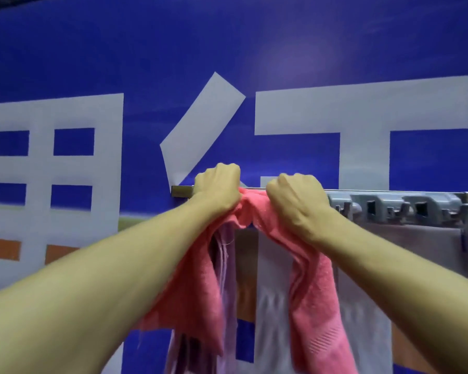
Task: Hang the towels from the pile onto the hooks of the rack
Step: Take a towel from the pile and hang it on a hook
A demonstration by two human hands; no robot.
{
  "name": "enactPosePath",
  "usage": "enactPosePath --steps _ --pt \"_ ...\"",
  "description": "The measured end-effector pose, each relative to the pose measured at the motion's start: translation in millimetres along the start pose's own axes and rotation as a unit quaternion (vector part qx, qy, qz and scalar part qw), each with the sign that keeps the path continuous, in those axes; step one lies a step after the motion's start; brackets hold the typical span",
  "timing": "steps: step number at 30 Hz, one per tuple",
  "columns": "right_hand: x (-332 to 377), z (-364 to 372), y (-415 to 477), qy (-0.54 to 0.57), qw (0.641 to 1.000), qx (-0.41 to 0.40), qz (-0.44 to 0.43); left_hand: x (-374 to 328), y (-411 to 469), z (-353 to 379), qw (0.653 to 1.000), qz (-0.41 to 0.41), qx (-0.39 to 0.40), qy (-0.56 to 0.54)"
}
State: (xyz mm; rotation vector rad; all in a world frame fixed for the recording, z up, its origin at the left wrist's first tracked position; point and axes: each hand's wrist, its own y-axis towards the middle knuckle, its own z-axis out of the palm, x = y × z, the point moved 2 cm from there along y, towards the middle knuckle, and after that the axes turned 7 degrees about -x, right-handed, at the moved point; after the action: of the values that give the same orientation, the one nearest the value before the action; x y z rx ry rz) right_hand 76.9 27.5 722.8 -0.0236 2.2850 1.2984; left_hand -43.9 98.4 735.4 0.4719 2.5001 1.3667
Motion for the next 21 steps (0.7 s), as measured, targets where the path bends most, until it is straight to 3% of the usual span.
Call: enactPosePath --steps 3,6,8,10,13,17,21 --pt "7.7 13.1 -13.8 -0.026 0.997 -0.063 -0.039 -1.7 -14.3 -2.1 0.998 0.051 -0.016 0.025" --pt "12.9 19.2 -27.2 0.019 0.991 -0.132 -0.01 -6.8 -42.0 6.7 0.992 0.099 -0.026 0.073" --pt "22.1 34.5 -36.1 0.066 0.993 -0.099 -0.015 -6.4 -55.5 16.5 0.992 0.103 -0.021 0.07" --pt "26.4 49.8 -43.7 0.158 0.986 -0.026 0.035 -5.2 -63.9 24.3 0.996 0.087 -0.016 0.025" --pt "27.7 58.2 -53.5 0.283 0.949 0.019 0.137 -0.5 -71.8 34.9 0.993 0.024 0.006 -0.115" --pt "31.0 62.0 -61.4 0.344 0.919 0.056 0.184 8.9 -91.1 46.1 0.957 -0.05 0.036 -0.283" --pt "30.4 66.4 -69.4 0.364 0.904 0.073 0.211 10.3 -121.2 49.7 0.931 -0.07 0.027 -0.358"
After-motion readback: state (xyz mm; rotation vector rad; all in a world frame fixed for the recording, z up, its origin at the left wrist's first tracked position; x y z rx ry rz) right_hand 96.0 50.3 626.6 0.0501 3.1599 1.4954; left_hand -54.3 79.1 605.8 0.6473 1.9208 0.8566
